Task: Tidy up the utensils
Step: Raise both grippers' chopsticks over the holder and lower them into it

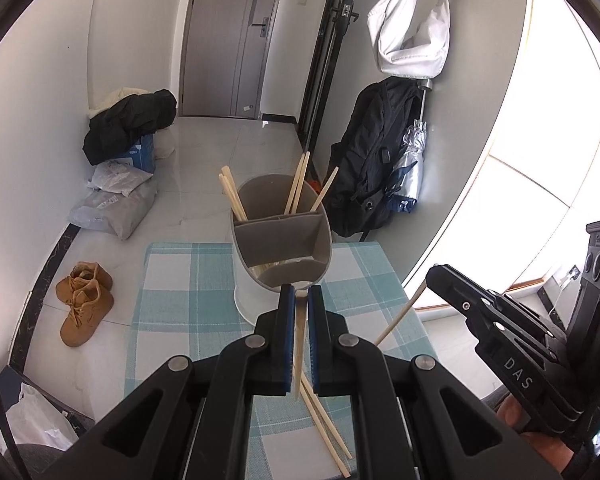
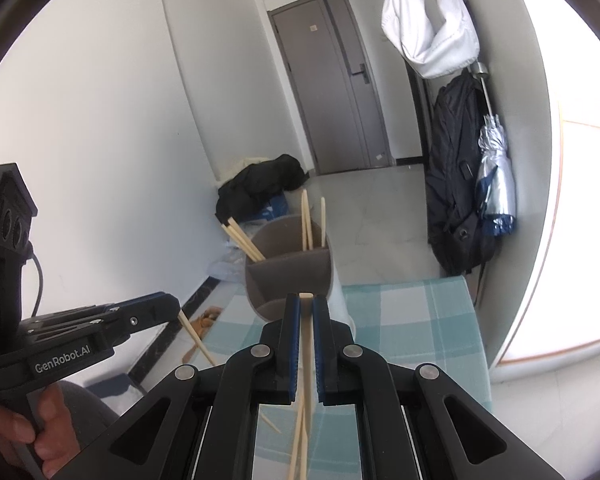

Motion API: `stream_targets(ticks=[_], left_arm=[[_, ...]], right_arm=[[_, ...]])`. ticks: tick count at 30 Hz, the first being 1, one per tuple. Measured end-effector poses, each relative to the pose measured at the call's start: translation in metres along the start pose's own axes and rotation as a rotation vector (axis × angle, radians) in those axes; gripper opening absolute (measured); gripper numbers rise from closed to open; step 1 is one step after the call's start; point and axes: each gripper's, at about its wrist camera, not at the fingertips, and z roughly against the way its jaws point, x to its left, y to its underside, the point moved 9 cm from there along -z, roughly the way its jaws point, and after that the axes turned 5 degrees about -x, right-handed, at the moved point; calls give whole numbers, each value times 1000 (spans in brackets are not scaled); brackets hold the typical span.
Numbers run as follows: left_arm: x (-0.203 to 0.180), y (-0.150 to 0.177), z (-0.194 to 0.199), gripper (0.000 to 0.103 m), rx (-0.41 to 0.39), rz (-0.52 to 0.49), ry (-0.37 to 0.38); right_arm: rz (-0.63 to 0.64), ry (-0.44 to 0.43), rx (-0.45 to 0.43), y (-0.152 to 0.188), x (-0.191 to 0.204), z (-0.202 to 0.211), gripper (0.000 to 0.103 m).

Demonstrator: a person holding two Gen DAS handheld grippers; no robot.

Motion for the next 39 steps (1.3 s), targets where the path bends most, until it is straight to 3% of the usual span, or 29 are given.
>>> stream_targets(ticks=[9,16,29,39], left_arm=[[0,-33,6,2,-23,18,27],[4,-76,5,2,-55,68,58],[20,-149,-16,2,-137,71,74],[39,-159,-52,2,-113,29,29]], right_arm=[[20,-25,-41,-37,10,-2,6],[35,-40,-76,-82,17,-10,6],[78,-35,-139,-165,18,-46,6],[89,-9,-120,-174,2,-93,6]])
